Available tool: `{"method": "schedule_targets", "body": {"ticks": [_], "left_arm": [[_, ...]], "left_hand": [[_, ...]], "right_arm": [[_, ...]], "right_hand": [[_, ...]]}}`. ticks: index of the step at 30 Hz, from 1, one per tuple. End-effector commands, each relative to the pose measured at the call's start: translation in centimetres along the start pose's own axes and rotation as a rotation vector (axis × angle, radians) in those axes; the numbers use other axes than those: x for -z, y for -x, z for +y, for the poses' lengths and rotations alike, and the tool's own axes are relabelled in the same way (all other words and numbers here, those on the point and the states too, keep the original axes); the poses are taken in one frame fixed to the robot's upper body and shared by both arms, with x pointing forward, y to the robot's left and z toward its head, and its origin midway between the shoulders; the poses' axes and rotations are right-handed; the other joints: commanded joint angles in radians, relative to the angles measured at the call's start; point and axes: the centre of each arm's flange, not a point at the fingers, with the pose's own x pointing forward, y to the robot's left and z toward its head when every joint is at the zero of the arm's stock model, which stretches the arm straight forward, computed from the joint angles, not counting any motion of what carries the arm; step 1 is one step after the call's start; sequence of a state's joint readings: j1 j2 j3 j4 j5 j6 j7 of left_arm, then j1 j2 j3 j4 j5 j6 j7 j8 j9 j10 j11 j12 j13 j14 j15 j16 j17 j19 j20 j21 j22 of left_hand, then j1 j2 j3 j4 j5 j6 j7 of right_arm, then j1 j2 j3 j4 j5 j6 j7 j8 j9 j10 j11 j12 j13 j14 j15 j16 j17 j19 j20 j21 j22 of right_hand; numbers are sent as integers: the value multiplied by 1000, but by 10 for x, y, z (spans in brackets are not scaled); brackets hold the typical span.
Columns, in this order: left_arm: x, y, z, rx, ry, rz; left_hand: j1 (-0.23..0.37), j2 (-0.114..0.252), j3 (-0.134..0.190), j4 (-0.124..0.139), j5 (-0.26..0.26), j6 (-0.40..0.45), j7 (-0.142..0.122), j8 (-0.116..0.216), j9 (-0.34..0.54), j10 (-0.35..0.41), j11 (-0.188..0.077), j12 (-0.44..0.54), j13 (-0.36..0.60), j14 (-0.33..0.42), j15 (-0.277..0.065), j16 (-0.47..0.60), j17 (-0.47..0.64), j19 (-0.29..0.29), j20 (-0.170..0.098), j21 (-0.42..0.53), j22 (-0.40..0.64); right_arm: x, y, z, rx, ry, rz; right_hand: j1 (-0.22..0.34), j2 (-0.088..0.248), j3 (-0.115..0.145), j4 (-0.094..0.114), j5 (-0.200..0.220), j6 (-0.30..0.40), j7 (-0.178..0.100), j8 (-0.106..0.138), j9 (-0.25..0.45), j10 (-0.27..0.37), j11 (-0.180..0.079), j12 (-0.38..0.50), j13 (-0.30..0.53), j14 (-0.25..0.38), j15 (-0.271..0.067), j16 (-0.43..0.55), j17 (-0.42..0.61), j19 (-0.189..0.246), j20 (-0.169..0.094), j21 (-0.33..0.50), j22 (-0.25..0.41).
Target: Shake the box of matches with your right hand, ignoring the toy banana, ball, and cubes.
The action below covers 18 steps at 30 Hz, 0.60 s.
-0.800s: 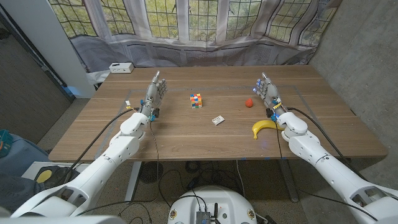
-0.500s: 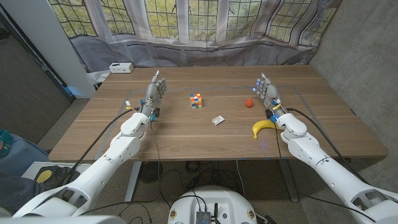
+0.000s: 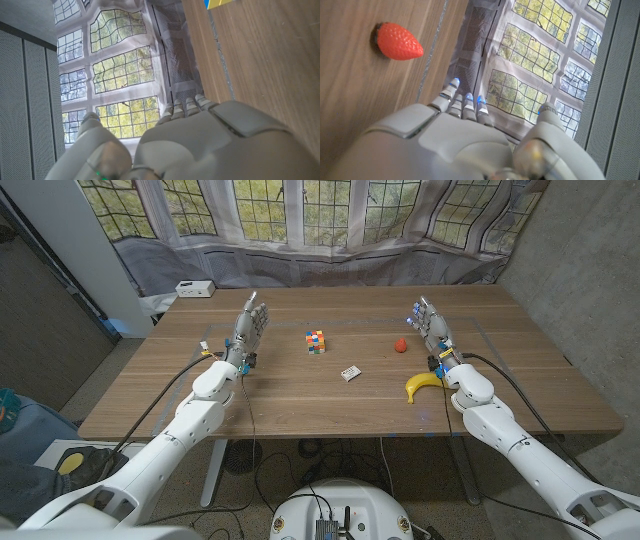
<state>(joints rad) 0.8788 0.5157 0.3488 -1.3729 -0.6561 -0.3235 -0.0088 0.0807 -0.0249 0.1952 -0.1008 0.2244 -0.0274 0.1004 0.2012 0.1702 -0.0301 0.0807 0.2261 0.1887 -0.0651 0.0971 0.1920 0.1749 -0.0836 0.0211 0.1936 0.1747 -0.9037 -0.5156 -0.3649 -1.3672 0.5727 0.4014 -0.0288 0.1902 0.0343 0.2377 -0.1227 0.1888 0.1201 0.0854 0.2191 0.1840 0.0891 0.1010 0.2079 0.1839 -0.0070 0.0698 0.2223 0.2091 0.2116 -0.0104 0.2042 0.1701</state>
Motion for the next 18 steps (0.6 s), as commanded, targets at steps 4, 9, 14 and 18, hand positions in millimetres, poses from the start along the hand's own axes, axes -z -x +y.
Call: {"method": "schedule_targets", "body": {"ticks": [4,9,14,18], "left_arm": [[0,3,-10,-3,15,-22],[-4,2,-13,2,-21,-22],[-7,0,-15,15,-26,-17],[-6,5,-21,11,-46,9]], "left_hand": [[23,8,12,-5,-8,44,5,12,5,48,1,15,2,43,-5,13,3,35,-24,17,2],[28,11,14,-7,-9,54,7,13,6,56,0,16,2,52,-7,14,3,38,-17,16,2],[34,15,16,-10,-12,70,11,14,6,71,1,19,2,70,-5,15,3,58,-13,21,2],[40,17,16,-13,-15,86,14,13,6,87,5,20,2,87,-4,16,3,86,2,27,2]], "right_arm": [[-15,7,2,-25,38,-63],[-20,13,2,-30,37,-96],[-24,16,3,-40,39,-100],[-27,16,-4,-48,78,-114]], "right_hand": [[15,3,10,-6,-1,15,-18,5,4,18,-22,11,5,14,1,7,-1,15,6,7,3],[21,6,12,-9,-2,20,-26,4,4,30,-23,13,5,21,-1,8,-1,18,6,6,3],[29,9,14,-13,-3,4,-11,-6,5,31,4,9,6,27,-4,8,-1,25,2,6,3],[31,10,15,-14,-4,-1,-1,-9,5,32,8,9,6,30,-6,8,-1,29,1,6,3]]}}
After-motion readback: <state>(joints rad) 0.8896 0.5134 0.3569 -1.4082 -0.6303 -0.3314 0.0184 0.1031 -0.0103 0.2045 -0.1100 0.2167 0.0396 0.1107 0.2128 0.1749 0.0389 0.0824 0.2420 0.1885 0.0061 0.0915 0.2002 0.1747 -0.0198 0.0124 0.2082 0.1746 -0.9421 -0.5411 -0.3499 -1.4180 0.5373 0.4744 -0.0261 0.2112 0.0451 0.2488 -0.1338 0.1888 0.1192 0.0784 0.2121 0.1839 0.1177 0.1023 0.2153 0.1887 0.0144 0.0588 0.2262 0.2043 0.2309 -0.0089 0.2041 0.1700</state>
